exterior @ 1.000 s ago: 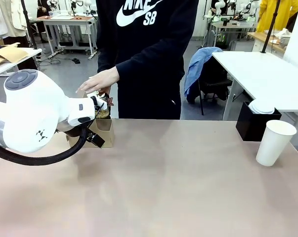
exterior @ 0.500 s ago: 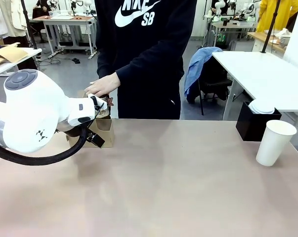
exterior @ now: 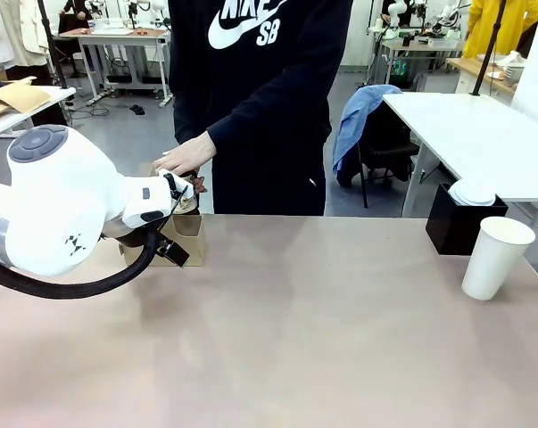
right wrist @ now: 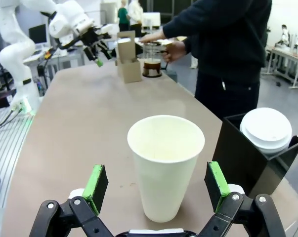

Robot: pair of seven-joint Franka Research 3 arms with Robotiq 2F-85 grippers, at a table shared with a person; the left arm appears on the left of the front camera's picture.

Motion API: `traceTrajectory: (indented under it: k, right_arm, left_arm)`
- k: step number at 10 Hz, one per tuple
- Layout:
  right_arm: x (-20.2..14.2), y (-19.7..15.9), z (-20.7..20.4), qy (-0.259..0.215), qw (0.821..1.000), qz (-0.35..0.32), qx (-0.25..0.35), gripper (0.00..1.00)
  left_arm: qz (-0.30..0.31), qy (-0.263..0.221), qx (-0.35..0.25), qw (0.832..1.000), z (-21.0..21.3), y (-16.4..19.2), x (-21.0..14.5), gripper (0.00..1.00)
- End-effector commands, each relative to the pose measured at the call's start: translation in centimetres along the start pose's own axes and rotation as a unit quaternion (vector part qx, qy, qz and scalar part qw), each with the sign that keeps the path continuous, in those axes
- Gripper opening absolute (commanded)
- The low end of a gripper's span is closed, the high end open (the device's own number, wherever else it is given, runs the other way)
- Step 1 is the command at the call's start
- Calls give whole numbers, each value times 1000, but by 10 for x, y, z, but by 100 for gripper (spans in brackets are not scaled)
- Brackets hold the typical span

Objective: Pour a drink into a cup and package it in a carrier.
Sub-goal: Pick up the 600 ml Paper Cup and place it in the middle top area of the table.

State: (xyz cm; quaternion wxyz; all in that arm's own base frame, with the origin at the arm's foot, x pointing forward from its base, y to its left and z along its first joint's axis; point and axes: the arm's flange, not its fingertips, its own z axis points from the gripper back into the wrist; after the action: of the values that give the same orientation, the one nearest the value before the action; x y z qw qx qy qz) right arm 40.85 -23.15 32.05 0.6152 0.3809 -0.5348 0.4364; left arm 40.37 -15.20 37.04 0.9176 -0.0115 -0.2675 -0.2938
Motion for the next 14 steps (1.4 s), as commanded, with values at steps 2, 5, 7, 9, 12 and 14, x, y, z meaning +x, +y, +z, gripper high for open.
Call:
traceTrajectory:
  k: [2, 5, 7, 9, 12, 14]
  right_arm:
    - [-22, 2, -16, -17, 1000, 2, -24, 100]
    - [-30, 3, -25, -10, 999, -29, -10, 100]
    - [-32, 4, -18, -12, 1000, -23, -3, 100]
    - [-39, 3, -30, -9, 999, -32, -1, 100]
    - [-43, 5, -39, -20, 998, -51, -11, 100]
    - [-49, 6, -47, -24, 998, -60, -22, 100]
  left_arm:
    - [0, 0, 0, 1000, 0, 0, 0, 100]
    - [0, 0, 0, 1000, 0, 0, 0, 100]
    - [0, 0, 0, 1000, 0, 0, 0, 100]
    - [0, 0, 0, 1000, 0, 0, 0, 100]
    - [0, 0, 0, 1000, 0, 0, 0, 100]
    - [0, 0, 0, 1000, 0, 0, 0, 100]
